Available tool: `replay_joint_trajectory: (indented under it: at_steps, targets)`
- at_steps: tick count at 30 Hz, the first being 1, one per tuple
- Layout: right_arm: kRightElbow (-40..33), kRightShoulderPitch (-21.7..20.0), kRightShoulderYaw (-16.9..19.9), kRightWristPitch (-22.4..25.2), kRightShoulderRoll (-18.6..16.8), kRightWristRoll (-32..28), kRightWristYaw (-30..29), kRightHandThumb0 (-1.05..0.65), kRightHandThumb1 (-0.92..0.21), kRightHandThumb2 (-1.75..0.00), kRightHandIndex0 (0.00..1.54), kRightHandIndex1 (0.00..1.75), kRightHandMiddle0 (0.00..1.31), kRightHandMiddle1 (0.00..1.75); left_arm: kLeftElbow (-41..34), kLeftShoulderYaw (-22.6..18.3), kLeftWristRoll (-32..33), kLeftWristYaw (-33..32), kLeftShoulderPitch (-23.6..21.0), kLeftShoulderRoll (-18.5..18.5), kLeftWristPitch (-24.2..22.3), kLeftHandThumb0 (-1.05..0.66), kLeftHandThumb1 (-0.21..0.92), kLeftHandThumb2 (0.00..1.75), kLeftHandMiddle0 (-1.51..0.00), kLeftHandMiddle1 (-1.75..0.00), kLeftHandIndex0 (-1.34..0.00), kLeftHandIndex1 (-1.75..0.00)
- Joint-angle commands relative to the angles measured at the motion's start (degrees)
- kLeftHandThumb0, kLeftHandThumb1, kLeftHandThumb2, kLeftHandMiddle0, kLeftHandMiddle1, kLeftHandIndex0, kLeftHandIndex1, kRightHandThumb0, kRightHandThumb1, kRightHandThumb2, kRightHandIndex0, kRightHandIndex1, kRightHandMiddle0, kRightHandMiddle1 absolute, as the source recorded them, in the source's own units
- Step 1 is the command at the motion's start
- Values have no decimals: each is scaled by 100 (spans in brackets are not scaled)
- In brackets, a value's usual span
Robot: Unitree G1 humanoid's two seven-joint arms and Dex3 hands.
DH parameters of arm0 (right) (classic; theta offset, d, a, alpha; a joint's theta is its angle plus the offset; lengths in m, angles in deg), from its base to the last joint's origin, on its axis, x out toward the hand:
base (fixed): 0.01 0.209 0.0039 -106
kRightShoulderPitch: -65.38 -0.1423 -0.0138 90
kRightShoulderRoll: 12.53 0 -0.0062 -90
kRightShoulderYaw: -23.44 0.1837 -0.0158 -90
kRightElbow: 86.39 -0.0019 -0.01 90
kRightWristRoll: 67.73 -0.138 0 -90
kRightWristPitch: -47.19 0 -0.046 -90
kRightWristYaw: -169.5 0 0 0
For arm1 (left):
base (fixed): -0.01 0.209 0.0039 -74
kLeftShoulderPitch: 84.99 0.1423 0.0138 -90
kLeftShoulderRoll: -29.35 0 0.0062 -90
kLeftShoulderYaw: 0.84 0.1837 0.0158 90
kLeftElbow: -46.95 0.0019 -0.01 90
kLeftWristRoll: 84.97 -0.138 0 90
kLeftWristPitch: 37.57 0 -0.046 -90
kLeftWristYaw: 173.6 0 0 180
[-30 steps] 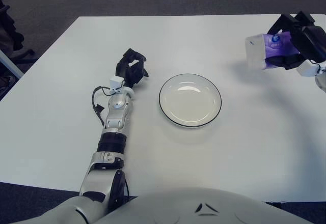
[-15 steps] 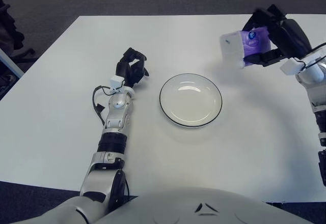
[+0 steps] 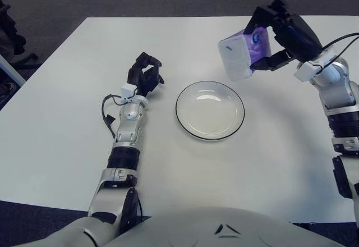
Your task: Put the tissue paper into the plate.
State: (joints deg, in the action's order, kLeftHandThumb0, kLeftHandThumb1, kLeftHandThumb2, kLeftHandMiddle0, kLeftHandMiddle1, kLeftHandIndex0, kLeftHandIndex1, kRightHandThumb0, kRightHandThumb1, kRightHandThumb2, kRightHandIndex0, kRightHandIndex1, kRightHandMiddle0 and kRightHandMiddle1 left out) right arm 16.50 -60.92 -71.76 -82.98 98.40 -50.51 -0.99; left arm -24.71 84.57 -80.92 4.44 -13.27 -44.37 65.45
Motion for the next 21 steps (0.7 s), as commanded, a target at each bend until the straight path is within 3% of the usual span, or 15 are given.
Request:
replay_joint_trajectory:
  at_steps: [1,8,21]
  targets:
    - [-336,-200,-133,0,-201,-130,233,0,-29,-132,59,175,49,166,475,50,-20,-80,972,283,-9,-26,92,42,-92,-175,-64,-175]
    - [-422,-200,-245,-5,-369,-394,608,0,-28,-133,60,175,49,167,487,62,-16,-84,970,293,5,-25,92,42,-92,-175,-64,-175]
    - [-364,-67,-568,-270,-666,-309,898,0,-25,-139,62,175,46,174,506,60,2,-78,958,309,18,-25,92,42,-92,-175,-64,-175]
